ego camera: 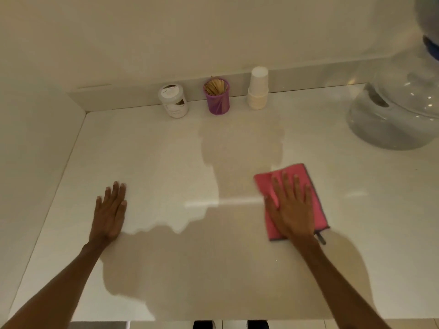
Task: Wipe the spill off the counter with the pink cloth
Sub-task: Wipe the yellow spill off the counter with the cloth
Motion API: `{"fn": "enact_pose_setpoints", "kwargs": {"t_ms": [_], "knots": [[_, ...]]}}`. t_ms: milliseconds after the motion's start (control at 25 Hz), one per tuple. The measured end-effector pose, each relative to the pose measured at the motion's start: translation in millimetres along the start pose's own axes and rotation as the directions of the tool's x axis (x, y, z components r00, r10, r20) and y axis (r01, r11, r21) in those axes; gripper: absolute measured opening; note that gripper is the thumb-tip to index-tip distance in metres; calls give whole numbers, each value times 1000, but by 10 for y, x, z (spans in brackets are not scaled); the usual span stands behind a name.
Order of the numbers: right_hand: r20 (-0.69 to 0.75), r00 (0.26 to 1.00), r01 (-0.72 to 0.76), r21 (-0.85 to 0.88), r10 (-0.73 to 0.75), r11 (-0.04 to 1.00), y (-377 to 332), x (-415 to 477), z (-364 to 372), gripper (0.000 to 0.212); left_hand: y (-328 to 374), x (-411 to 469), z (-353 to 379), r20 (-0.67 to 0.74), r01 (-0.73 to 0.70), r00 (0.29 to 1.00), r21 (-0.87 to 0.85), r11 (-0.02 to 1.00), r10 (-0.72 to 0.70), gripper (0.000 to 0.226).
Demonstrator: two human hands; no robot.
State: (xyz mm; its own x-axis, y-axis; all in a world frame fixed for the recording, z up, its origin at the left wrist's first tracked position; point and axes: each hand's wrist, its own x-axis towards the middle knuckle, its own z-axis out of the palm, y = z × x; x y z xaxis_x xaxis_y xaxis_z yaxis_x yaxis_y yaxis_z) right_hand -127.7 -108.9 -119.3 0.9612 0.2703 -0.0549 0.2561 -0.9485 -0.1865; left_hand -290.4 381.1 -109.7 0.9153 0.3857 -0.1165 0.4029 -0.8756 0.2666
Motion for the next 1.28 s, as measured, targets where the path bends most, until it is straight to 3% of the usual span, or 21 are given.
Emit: {"fn": "enact_pose_setpoints", "kwargs": {"t_ms": [120, 280, 600, 680, 800, 960, 1160, 1280], "knots": [[23, 1000, -13, -33, 14, 999, -61, 803, -79, 72, 50, 23, 17, -23, 81, 996, -41, 996, -82, 55], [29, 1000, 5, 0, -5, 1000, -600, 1588, 9, 68, -15, 34, 72, -63, 60, 996, -22, 998, -62, 58], [60, 973, 219, 41, -221, 975, -2070, 2013, 152, 69, -80, 96, 116, -83, 80, 993, -2, 997, -80, 56], [95, 943, 318, 32, -320, 947, -2468, 1931, 223, 68, -99, 92, 119, -92, 81, 992, -5, 997, -81, 55], [149, 838, 532, -6, -525, 847, -2995, 1598, 351, 67, -139, 80, 113, -103, 66, 993, 11, 998, -65, 54], [173, 764, 629, 13, -621, 777, -3239, 870, 449, 65, -178, 69, 89, -105, 61, 993, 23, 998, -58, 57], [102, 660, 731, 141, -744, 668, -2912, -204, 529, 57, -174, 65, 81, -93, 52, 994, 10, 999, -50, 57], [147, 705, 688, 97, -694, 719, -2260, -469, 470, 56, -139, 52, 69, -100, 76, 992, 12, 997, -74, 54]]}}
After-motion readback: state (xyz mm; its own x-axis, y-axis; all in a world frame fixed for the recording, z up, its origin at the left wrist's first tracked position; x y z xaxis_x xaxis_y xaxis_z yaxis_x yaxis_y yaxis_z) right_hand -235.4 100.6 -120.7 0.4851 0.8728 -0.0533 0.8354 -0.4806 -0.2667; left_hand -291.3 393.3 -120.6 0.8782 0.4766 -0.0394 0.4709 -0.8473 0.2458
